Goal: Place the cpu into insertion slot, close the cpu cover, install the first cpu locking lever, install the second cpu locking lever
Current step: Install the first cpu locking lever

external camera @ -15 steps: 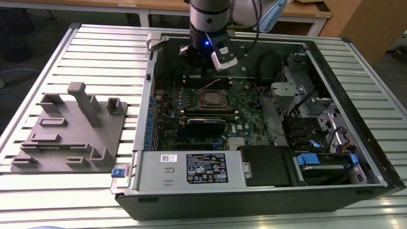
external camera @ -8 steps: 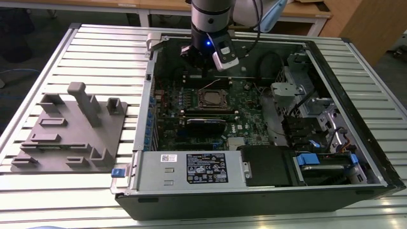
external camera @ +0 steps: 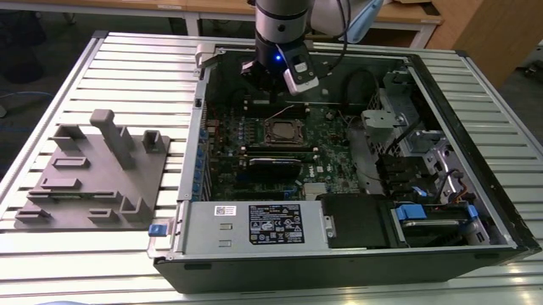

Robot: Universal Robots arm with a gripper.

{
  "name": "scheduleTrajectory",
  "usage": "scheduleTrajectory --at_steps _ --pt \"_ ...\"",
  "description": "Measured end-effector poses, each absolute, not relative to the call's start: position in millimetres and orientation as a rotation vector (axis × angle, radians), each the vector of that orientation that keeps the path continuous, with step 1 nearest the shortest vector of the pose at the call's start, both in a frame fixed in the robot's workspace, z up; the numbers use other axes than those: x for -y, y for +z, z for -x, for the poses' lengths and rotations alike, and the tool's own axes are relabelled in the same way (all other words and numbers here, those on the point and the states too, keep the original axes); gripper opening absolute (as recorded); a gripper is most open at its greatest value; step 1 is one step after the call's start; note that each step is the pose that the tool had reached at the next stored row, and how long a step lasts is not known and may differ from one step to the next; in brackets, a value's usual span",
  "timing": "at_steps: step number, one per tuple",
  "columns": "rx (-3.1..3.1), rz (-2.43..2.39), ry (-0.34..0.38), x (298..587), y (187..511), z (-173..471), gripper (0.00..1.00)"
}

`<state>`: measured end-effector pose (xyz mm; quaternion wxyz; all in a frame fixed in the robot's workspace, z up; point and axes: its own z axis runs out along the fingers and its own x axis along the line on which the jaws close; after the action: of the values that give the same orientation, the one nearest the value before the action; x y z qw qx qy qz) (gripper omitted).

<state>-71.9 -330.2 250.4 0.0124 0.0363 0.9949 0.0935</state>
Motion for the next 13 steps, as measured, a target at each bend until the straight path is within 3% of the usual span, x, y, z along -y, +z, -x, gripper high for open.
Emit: scheduleTrajectory --at_steps 13 --pt "-3.101 -0.113 0.286 329.7 247.9 69.9 0.11"
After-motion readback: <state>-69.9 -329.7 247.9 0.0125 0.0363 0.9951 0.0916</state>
